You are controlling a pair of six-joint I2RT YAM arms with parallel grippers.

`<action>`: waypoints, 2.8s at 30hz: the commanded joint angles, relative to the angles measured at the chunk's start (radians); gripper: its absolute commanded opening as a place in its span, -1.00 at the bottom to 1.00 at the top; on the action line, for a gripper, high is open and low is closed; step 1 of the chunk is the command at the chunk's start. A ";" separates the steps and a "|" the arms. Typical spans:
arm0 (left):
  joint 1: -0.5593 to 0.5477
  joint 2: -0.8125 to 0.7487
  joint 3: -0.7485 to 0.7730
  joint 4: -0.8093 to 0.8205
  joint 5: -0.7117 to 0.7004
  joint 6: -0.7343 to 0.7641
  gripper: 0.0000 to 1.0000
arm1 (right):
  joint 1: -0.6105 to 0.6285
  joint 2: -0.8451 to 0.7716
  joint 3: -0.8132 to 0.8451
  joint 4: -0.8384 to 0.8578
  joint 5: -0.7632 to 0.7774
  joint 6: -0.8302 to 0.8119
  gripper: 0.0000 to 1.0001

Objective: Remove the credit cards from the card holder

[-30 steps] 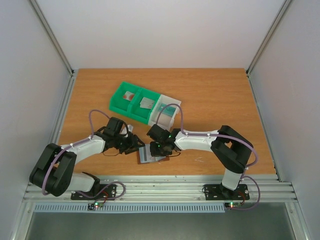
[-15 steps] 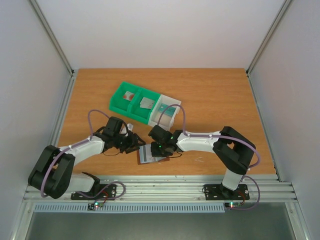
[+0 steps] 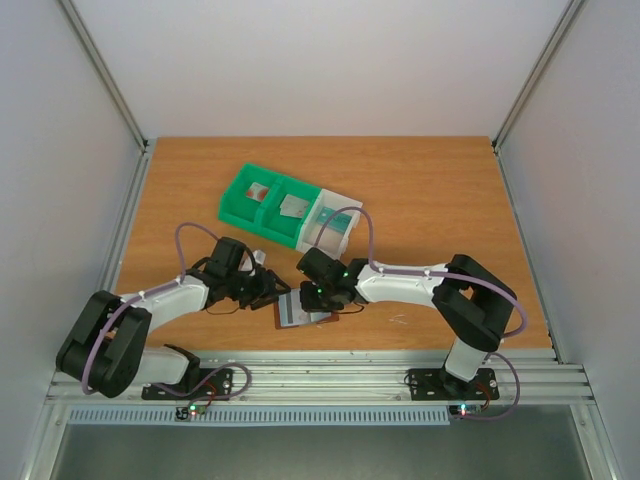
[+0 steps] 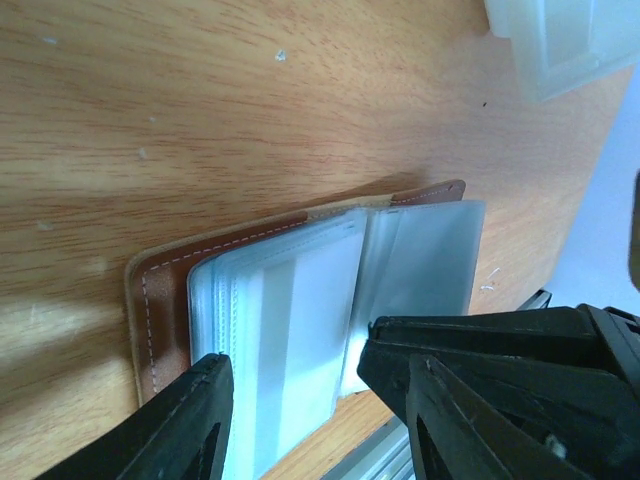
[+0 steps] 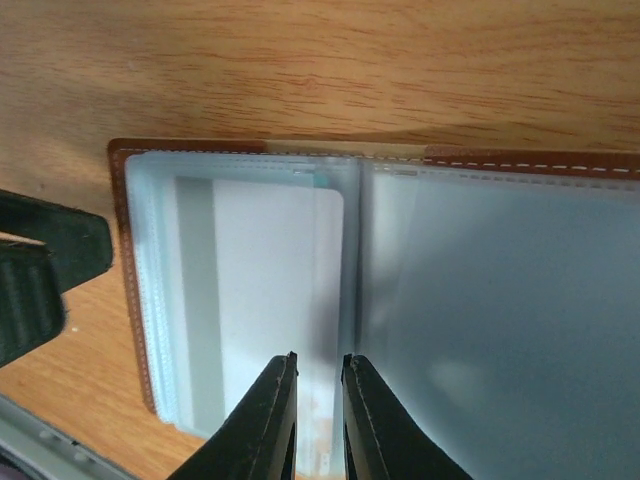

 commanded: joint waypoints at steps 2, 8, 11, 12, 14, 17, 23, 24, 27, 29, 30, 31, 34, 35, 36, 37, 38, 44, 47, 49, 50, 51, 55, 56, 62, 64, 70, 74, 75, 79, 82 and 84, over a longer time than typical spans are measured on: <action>-0.002 -0.028 -0.021 0.055 0.002 -0.012 -0.02 | 0.008 0.054 0.008 0.001 0.009 0.015 -0.75; -0.002 -0.037 -0.024 0.067 0.029 -0.020 0.05 | 0.008 0.064 -0.048 0.012 0.050 0.031 -0.93; -0.002 -0.042 -0.017 0.071 0.034 -0.024 0.07 | 0.008 0.059 -0.052 0.015 0.053 0.033 -0.94; -0.002 -0.045 -0.015 0.076 0.035 -0.026 0.08 | 0.008 0.056 -0.051 0.016 0.054 0.032 -0.94; -0.002 -0.051 -0.014 0.077 0.029 -0.031 0.10 | 0.008 0.053 -0.054 0.017 0.056 0.033 -0.94; -0.002 -0.049 -0.017 0.081 0.021 -0.030 0.12 | 0.008 0.054 -0.064 0.029 0.052 0.039 -0.94; -0.002 -0.024 -0.020 0.160 0.058 -0.042 0.13 | 0.008 0.046 -0.071 0.034 0.053 0.040 -0.94; -0.002 -0.020 -0.020 0.173 0.066 -0.050 0.13 | 0.008 0.046 -0.070 0.035 0.052 0.040 -0.94; -0.002 -0.019 -0.024 0.212 0.077 -0.068 0.14 | 0.007 0.047 -0.072 0.037 0.049 0.040 -0.94; -0.003 -0.016 -0.023 0.211 0.070 -0.067 0.14 | 0.008 0.046 -0.074 0.037 0.052 0.040 -0.94; -0.002 -0.013 -0.024 0.211 0.065 -0.065 0.14 | 0.008 0.045 -0.075 0.037 0.052 0.039 -0.94; -0.002 -0.007 -0.026 0.211 0.062 -0.062 0.14 | 0.008 0.045 -0.073 0.036 0.052 0.039 -0.94; -0.003 0.019 -0.026 0.222 0.063 -0.057 0.14 | 0.008 0.040 -0.073 0.037 0.052 0.039 -0.94; -0.002 0.026 -0.027 0.227 0.065 -0.057 0.14 | 0.008 0.039 -0.073 0.037 0.051 0.038 -0.94; -0.002 0.034 -0.028 0.232 0.065 -0.057 0.14 | 0.008 0.038 -0.073 0.037 0.051 0.040 -0.94; -0.002 0.041 -0.028 0.234 0.064 -0.059 0.14 | 0.008 0.038 -0.072 0.037 0.050 0.040 -0.94; -0.002 0.045 -0.027 0.238 0.064 -0.058 0.14 | 0.008 0.039 -0.073 0.038 0.050 0.040 -0.94; -0.003 0.055 -0.025 0.223 0.049 -0.044 0.13 | 0.008 0.044 -0.076 0.044 0.047 0.042 -0.94; -0.002 0.049 -0.023 0.191 0.041 -0.028 0.14 | 0.008 0.046 -0.076 0.043 0.050 0.037 -0.94; -0.002 0.042 -0.024 0.177 0.040 -0.020 0.14 | 0.008 0.045 -0.077 0.042 0.055 0.033 -0.94; -0.002 0.038 -0.024 0.172 0.037 -0.017 0.14 | 0.008 0.044 -0.078 0.042 0.055 0.032 -0.94; -0.002 0.037 -0.023 0.164 0.035 -0.014 0.14 | 0.008 0.044 -0.076 0.042 0.054 0.030 -0.94; -0.002 0.035 -0.017 0.161 0.034 -0.014 0.15 | 0.008 0.046 -0.076 0.048 0.053 0.036 -0.94; -0.002 0.034 -0.017 0.163 0.034 -0.016 0.15 | 0.009 0.047 -0.076 0.049 0.054 0.037 -0.94; -0.002 0.001 -0.015 0.141 0.024 -0.026 0.15 | 0.008 0.049 -0.076 0.045 0.057 0.039 -0.95; -0.002 -0.005 -0.015 0.129 0.008 -0.020 0.17 | 0.008 0.049 -0.076 0.043 0.055 0.039 -0.95; -0.003 0.018 -0.015 0.152 0.015 -0.019 0.18 | 0.008 0.049 -0.077 0.043 0.054 0.039 -0.95; -0.004 0.031 -0.020 0.169 0.021 -0.019 0.18 | 0.008 0.055 -0.076 0.052 0.048 0.042 -0.95; -0.004 0.031 -0.023 0.173 0.022 -0.021 0.18 | 0.008 0.055 -0.076 0.052 0.047 0.042 -0.95; -0.004 0.037 -0.021 0.174 0.021 -0.021 0.17 | 0.008 0.055 -0.079 0.058 0.047 0.044 -0.95; -0.005 0.048 -0.020 0.186 0.026 -0.022 0.18 | 0.008 0.055 -0.078 0.059 0.044 0.043 -0.95; -0.005 0.056 -0.018 0.195 0.029 -0.022 0.18 | 0.008 0.056 -0.079 0.059 0.046 0.042 -0.95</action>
